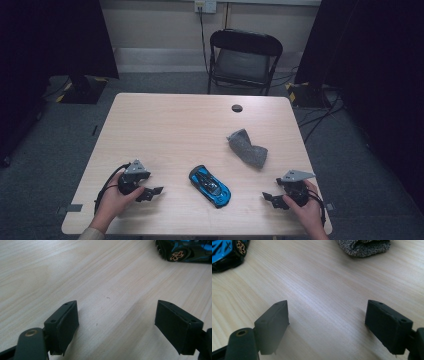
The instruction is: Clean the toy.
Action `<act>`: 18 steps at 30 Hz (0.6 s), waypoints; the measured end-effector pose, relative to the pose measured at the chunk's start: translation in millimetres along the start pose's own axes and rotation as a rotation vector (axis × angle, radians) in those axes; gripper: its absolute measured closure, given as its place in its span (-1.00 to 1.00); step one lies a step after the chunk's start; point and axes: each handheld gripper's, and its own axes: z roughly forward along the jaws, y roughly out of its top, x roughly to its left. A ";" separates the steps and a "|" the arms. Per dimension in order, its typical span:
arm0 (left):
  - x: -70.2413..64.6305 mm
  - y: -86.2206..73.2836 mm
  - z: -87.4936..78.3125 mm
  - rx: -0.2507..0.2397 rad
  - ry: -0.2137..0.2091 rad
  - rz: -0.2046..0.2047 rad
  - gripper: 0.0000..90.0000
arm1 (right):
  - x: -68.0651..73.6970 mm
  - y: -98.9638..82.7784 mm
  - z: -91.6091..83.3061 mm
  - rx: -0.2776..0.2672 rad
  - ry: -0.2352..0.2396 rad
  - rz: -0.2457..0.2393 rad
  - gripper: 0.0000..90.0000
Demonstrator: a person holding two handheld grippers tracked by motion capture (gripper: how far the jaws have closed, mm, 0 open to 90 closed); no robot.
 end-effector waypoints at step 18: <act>1.7 -8.1 0.3 -0.016 0.027 0.115 -0.67 | 1.4 -4.2 2.9 -0.032 -0.014 -0.037 -0.65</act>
